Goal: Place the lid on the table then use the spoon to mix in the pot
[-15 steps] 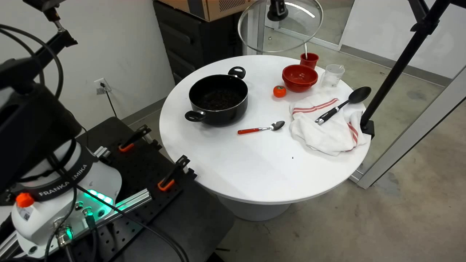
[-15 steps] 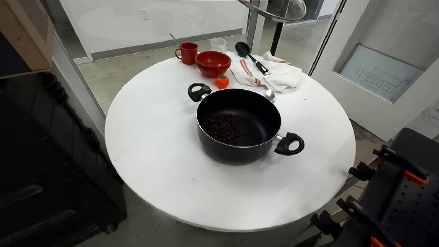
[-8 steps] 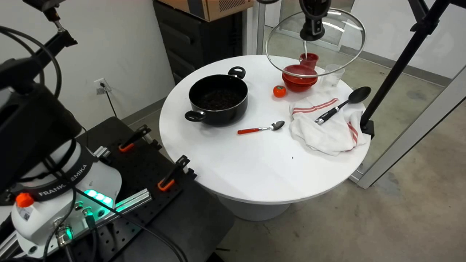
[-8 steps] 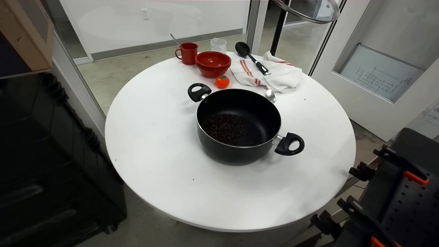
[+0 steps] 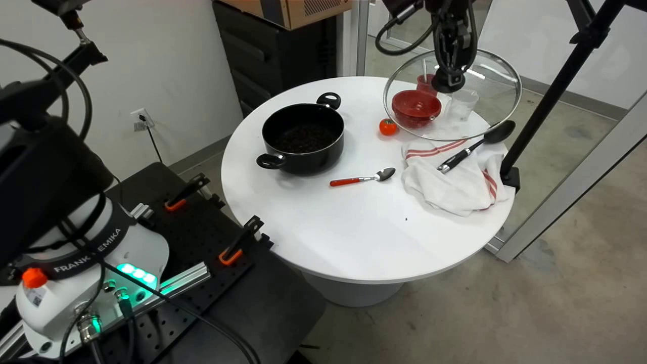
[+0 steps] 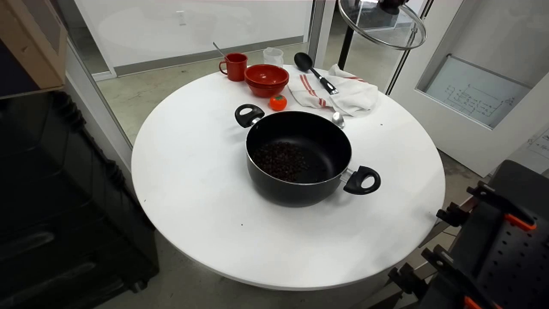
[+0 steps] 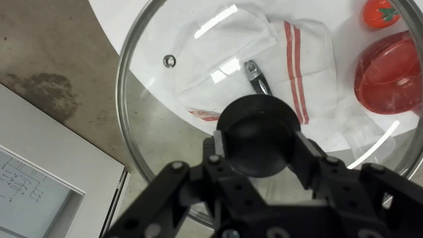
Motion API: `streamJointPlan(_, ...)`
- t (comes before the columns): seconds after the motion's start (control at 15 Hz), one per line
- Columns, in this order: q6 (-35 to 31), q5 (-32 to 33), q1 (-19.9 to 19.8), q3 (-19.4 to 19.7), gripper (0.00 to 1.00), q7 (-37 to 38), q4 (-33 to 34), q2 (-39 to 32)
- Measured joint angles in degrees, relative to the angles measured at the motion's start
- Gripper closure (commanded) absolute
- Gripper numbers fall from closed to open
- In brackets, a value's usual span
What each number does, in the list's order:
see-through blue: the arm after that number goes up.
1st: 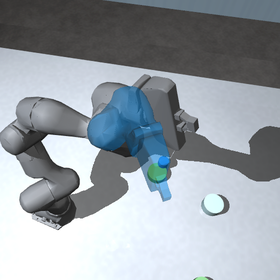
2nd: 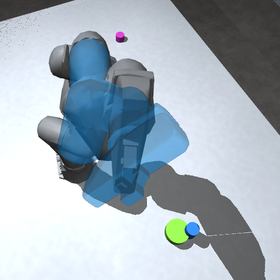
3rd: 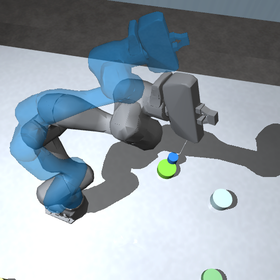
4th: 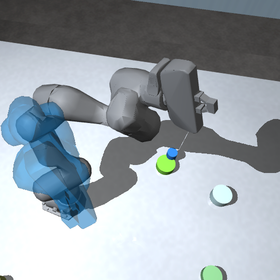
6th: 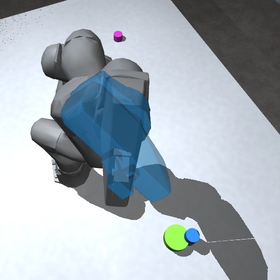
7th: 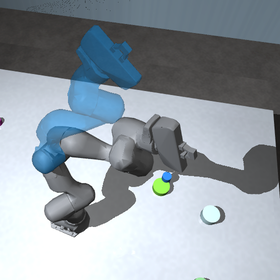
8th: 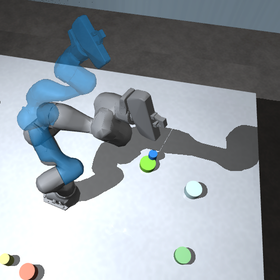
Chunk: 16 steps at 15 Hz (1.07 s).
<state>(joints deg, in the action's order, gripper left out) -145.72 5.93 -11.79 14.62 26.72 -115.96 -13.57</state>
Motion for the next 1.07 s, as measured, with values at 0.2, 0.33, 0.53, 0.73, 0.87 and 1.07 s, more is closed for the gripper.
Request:
streamJointPlan(0.2,-1.42,0.01,-0.1,1.51,0.76,0.0,1.64,-4.35)
streamJointPlan(0.33,-1.67,0.0,-0.19,2.25,0.76,0.0,3.22,-6.83)
streamJointPlan(0.53,-1.69,-0.03,-0.24,2.74,0.76,0.0,5.71,-9.66)
streamJointPlan(0.73,-1.7,-0.03,-0.24,3.26,0.76,0.01,8.07,-12.44)
streamJointPlan(0.87,-1.82,-0.03,-0.25,3.8,0.76,0.07,9.63,-14.71)
streamJointPlan(1.07,-2.54,-0.03,-0.24,4.2,0.76,0.17,11.88,-18.4)
